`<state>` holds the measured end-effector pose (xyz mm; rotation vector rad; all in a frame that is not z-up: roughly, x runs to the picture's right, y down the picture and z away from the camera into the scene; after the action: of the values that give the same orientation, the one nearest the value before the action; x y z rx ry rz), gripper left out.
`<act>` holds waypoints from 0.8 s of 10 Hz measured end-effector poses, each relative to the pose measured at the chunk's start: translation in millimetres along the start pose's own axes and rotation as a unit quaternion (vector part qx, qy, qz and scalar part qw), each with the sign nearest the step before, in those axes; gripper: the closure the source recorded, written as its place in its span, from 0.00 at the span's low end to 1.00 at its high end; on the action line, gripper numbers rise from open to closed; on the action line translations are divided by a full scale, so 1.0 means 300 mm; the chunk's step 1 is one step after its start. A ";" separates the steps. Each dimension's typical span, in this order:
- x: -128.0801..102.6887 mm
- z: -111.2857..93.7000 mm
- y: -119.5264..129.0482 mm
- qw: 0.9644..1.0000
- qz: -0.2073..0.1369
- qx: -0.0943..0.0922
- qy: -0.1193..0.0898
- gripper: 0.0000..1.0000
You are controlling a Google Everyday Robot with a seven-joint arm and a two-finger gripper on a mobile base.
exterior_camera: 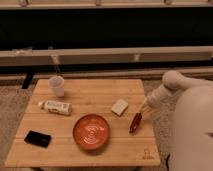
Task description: Drag the pepper across the table
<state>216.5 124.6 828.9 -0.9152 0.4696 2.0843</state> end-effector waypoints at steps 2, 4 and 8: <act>-0.006 0.005 0.019 1.000 -0.007 -0.003 0.000 0.59; -0.011 0.003 0.024 1.000 -0.011 -0.006 0.000 0.47; -0.064 -0.013 0.031 1.000 -0.011 -0.017 -0.004 0.60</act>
<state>219.0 106.5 840.6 -0.9281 0.4193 2.0809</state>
